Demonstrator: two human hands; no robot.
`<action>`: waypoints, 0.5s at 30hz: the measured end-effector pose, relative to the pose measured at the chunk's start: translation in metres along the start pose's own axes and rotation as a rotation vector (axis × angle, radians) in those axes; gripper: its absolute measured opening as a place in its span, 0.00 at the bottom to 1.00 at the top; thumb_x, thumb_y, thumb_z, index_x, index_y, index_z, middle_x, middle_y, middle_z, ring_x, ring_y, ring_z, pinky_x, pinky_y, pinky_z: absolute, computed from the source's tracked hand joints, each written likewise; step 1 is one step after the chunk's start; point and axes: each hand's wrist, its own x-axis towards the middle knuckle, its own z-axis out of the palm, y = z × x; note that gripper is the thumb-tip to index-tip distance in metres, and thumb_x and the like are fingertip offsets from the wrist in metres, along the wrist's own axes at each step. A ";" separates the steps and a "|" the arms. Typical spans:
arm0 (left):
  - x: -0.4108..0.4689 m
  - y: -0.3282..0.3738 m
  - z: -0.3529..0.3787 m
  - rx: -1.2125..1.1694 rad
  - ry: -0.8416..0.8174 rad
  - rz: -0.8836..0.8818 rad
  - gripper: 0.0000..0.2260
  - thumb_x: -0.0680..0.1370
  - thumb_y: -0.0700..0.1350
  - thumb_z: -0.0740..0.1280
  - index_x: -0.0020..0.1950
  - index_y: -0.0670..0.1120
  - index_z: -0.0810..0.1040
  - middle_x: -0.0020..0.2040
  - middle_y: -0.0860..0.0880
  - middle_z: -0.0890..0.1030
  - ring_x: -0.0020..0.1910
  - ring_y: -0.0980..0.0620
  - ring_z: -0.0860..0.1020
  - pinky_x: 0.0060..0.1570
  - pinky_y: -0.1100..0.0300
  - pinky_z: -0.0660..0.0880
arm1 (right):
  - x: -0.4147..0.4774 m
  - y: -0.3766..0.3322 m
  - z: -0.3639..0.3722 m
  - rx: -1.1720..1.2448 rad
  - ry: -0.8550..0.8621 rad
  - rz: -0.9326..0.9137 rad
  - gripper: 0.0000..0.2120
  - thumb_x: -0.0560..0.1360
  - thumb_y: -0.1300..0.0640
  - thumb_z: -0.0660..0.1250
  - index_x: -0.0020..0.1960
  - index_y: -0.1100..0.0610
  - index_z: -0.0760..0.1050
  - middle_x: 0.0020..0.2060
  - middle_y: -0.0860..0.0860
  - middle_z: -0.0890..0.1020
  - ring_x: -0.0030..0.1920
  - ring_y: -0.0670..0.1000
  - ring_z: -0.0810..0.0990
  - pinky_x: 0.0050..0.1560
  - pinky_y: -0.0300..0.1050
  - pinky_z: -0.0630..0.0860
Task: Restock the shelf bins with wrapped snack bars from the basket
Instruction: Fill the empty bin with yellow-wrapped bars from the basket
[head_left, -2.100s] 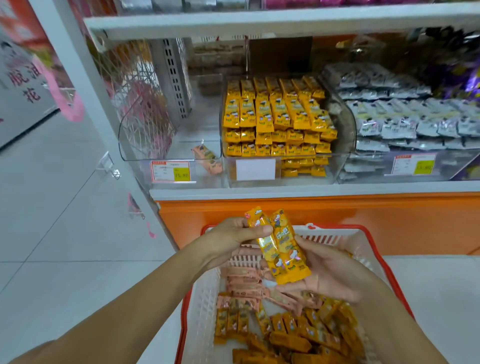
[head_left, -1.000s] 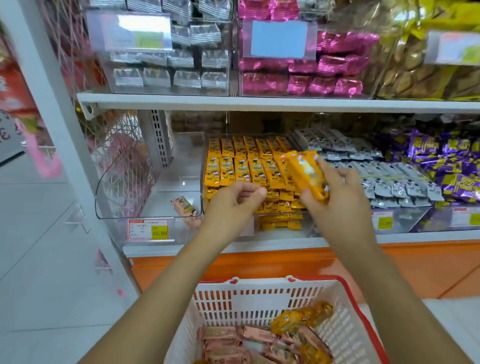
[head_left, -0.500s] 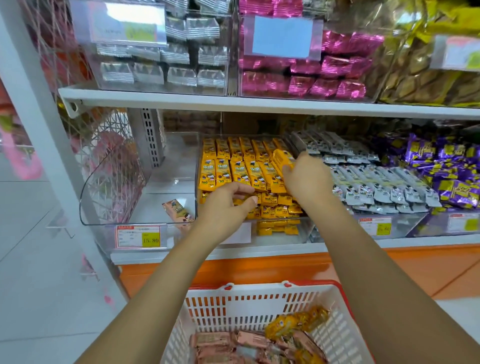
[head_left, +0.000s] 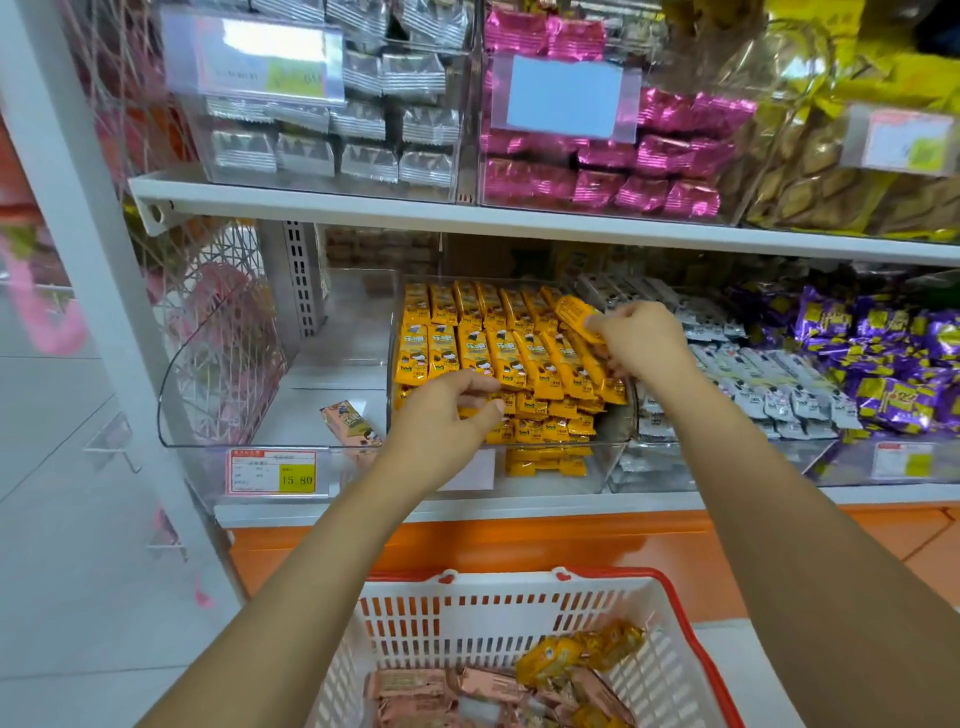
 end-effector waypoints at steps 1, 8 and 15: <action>-0.001 0.000 -0.003 0.021 0.032 0.012 0.08 0.79 0.45 0.65 0.57 0.49 0.79 0.49 0.55 0.79 0.49 0.61 0.76 0.40 0.74 0.69 | 0.000 -0.003 -0.002 0.012 -0.007 -0.007 0.12 0.77 0.51 0.65 0.41 0.60 0.73 0.38 0.58 0.80 0.41 0.58 0.79 0.45 0.48 0.76; -0.003 -0.017 -0.036 0.168 0.422 0.021 0.15 0.79 0.41 0.63 0.65 0.45 0.75 0.62 0.47 0.76 0.61 0.50 0.74 0.59 0.58 0.69 | 0.003 -0.047 0.029 0.179 -0.133 0.009 0.11 0.76 0.53 0.67 0.50 0.62 0.77 0.40 0.56 0.79 0.41 0.53 0.77 0.53 0.50 0.77; 0.000 -0.039 -0.050 -0.066 0.126 -0.173 0.15 0.80 0.41 0.60 0.63 0.54 0.77 0.55 0.51 0.82 0.56 0.54 0.78 0.48 0.63 0.74 | 0.015 -0.101 0.091 0.018 -0.177 -0.080 0.17 0.78 0.51 0.63 0.61 0.62 0.71 0.40 0.53 0.79 0.48 0.54 0.83 0.54 0.48 0.80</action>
